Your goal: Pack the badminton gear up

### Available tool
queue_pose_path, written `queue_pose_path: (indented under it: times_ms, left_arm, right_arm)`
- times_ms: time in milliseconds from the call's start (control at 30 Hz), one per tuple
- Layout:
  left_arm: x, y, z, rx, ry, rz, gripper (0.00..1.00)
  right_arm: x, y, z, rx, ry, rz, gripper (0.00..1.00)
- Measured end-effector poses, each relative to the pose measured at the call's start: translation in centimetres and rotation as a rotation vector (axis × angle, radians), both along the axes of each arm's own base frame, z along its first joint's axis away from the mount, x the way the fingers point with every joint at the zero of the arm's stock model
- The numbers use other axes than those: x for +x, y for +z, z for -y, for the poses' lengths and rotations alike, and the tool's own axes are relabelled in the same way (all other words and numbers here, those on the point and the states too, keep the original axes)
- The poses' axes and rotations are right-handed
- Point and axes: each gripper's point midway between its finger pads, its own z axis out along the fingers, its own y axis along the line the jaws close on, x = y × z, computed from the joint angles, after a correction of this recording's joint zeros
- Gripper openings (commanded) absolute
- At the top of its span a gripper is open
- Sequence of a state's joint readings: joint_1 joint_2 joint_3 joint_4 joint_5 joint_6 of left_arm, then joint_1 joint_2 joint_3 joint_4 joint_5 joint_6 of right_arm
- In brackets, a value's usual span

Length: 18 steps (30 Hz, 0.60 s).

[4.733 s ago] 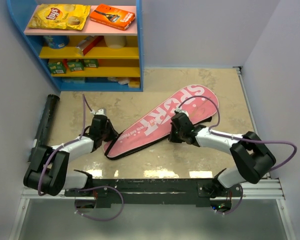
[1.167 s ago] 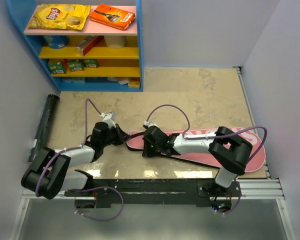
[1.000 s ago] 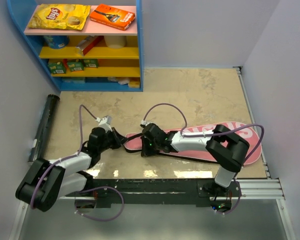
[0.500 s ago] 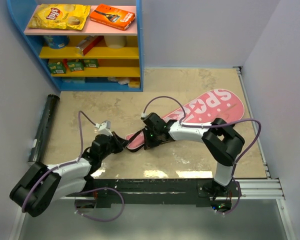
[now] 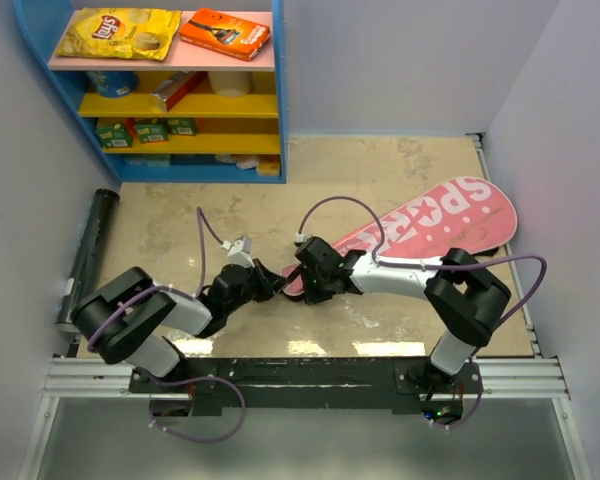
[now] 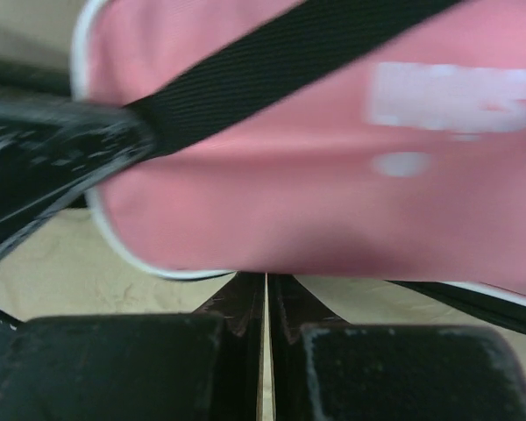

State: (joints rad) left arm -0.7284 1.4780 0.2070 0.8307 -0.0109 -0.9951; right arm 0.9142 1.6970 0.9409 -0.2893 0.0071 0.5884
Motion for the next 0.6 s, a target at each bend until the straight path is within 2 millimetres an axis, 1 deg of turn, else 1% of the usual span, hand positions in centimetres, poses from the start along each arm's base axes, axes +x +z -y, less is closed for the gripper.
queue_pose_path:
  times_ms: [133, 233, 267, 367, 600]
  left_arm:
    - [0.0, -0.1, 1.6, -0.038, -0.028, 0.007, 0.00]
    - [0.0, -0.1, 2.2, -0.057, -0.032, 0.011, 0.00]
    - [-0.1, -0.1, 2.3, -0.062, -0.036, 0.010, 0.00]
    - [-0.7, -0.1, 2.9, -0.069, -0.060, 0.009, 0.00]
    - [-0.8, -0.1, 3.0, -0.069, -0.064, 0.010, 0.00]
  right_arm:
    - [-2.3, 0.0, -1.2, 0.005, 0.037, -0.008, 0.00]
    - [-3.3, 0.0, -2.1, 0.031, 0.036, -0.019, 0.00]
    - [-3.6, 0.1, -2.7, 0.052, 0.037, -0.020, 0.00]
    - [-3.9, 0.2, -3.9, 0.083, 0.034, -0.011, 0.00]
    - [-3.4, 0.2, -4.7, 0.107, -0.034, -0.008, 0.00]
